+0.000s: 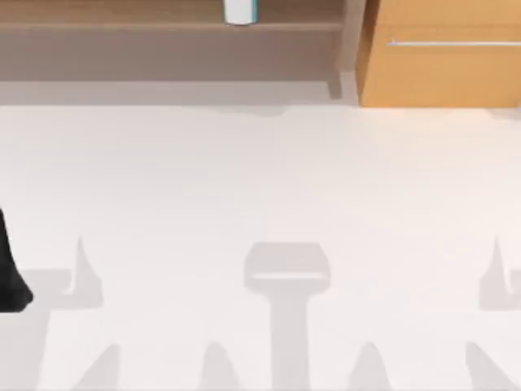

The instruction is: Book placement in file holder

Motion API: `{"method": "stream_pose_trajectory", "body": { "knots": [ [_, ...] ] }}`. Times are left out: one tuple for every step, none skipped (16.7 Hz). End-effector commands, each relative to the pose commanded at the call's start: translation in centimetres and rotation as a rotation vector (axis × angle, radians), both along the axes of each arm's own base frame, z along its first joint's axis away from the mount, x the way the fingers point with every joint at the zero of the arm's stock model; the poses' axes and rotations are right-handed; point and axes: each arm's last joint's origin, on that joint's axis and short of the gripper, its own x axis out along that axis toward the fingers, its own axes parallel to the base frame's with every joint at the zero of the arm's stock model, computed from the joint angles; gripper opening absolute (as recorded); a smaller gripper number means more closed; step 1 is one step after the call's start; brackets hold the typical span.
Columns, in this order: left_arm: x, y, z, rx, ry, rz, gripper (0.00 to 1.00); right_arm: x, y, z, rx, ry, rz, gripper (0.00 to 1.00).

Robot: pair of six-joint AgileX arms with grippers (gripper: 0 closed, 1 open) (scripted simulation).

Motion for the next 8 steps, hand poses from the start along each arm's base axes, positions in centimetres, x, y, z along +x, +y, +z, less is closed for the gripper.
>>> {"method": "stream_pose_trajectory", "body": {
  "knots": [
    [0.0, 0.0, 0.0, 0.0, 0.0, 0.0, 1.0, 0.0, 0.0, 0.0, 0.0, 0.0, 0.0, 1.0],
    [0.0, 0.0, 0.0, 0.0, 0.0, 0.0, 1.0, 0.0, 0.0, 0.0, 0.0, 0.0, 0.0, 1.0],
    [0.0, 0.0, 0.0, 0.0, 0.0, 0.0, 1.0, 0.0, 0.1, 0.3, -0.001, -0.008, 0.005, 1.0],
    [0.0, 0.0, 0.0, 0.0, 0.0, 0.0, 1.0, 0.0, 0.2, 1.0, -0.003, -0.025, 0.014, 1.0],
    [0.0, 0.0, 0.0, 0.0, 0.0, 0.0, 1.0, 0.0, 0.4, 2.1, -0.005, -0.05, 0.026, 1.0],
    [0.0, 0.0, 0.0, 0.0, 0.0, 0.0, 1.0, 0.1, 0.7, 3.5, -0.006, -0.081, 0.042, 1.0],
    [0.0, 0.0, 0.0, 0.0, 0.0, 0.0, 1.0, 0.2, 1.0, 5.1, -0.006, -0.117, 0.059, 1.0],
    [0.0, 0.0, 0.0, 0.0, 0.0, 0.0, 1.0, 0.5, 1.4, 7.1, -0.003, -0.155, 0.077, 1.0]
  ]
}}
